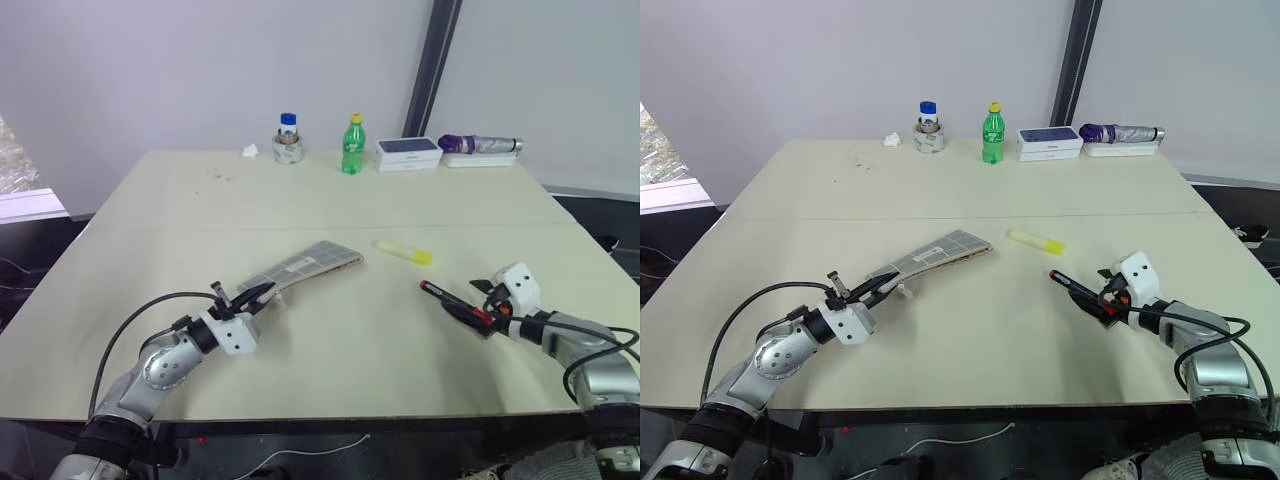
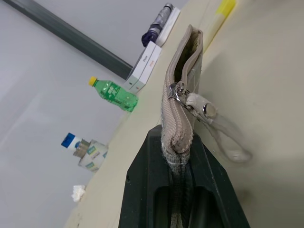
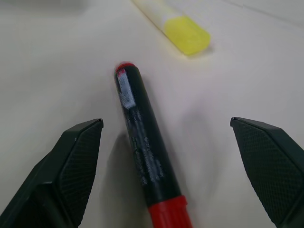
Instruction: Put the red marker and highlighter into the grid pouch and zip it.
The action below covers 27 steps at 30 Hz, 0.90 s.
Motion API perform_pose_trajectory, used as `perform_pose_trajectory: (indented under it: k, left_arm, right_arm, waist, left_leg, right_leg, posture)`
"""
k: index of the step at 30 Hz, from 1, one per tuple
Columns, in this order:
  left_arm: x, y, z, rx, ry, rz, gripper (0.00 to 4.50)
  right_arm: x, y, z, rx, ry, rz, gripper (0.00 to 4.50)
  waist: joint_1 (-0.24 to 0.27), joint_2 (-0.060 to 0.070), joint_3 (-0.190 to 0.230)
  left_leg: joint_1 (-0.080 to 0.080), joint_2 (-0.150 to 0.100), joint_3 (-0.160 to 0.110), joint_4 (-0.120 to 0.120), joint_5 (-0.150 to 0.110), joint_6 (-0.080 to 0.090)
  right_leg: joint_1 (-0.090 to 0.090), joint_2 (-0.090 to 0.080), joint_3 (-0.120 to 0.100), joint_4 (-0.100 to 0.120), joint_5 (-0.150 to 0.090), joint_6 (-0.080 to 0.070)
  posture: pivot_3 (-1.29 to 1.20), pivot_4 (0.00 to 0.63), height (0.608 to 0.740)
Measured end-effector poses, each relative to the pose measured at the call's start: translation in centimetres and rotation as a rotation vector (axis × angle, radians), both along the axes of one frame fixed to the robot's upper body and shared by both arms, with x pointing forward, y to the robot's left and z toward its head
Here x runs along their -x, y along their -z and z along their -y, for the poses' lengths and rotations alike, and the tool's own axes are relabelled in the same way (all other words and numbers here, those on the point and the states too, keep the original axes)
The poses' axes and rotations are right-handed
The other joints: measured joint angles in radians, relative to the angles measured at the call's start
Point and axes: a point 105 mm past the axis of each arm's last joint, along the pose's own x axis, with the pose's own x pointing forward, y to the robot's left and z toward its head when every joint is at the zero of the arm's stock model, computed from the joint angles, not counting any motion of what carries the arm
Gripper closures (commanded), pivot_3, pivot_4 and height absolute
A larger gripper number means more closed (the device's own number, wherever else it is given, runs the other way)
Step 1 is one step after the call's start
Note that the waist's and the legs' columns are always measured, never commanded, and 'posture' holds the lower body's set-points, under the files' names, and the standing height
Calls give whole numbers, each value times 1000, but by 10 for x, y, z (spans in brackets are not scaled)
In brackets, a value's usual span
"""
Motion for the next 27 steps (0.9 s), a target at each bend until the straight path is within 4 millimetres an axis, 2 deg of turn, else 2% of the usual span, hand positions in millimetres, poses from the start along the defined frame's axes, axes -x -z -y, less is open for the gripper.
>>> perform_pose_trajectory:
  k: [4,8,12,16,21,23,27]
  left_arm:
    - [0,0,1,5,1,1,4500]
    - [0,1,4,6,7,0,4500]
    - [0,1,4,7,4,0,4500]
    - [0,2,6,12,6,-1,4500]
    - [1,3,7,8,10,-2,4500]
    - [0,3,7,8,6,-3,4500]
    - [-1,3,6,10,-9,-6,4500]
  right_arm:
    - [-11,-25,-16,-62,-83,48,49]
    - [-35,-33,-15,9,-53,83,49]
    - [-56,-31,-16,54,-17,90,49]
    - [-75,-29,-34,50,-25,98,49]
    - [-88,-15,-51,103,-29,49,49]
    - [-92,-6,-52,118,15,22,49]
    - [-98,0,-43,125,118,-9,49]
  waist:
    - [1,0,0]
    - [3,0,0]
    - [2,0,0]
    - [-4,0,0]
    - [-3,0,0]
    - [-3,0,0]
    - [-3,1,0]
  left_leg:
    - [0,0,0,0,0,0]
    - [0,0,0,1,0,0]
    - [-1,-1,2,0,0,0]
    - [0,-1,3,0,1,-2]
    - [-1,0,3,0,1,-2]
    - [-1,0,4,0,1,-2]
    - [-1,0,4,-1,2,-3]
  right_leg:
    - [0,0,0,0,0,0]
    - [0,0,0,0,0,0]
    - [-1,0,0,0,0,0]
    - [-1,0,0,0,0,0]
    - [-1,0,0,0,0,0]
    - [-1,0,0,0,0,0]
    - [-1,-1,1,0,0,0]
  posture:
    - [0,150,740]
    - [0,150,740]
    - [0,150,740]
    - [0,150,740]
    - [0,150,740]
    - [0,150,740]
    - [0,150,740]
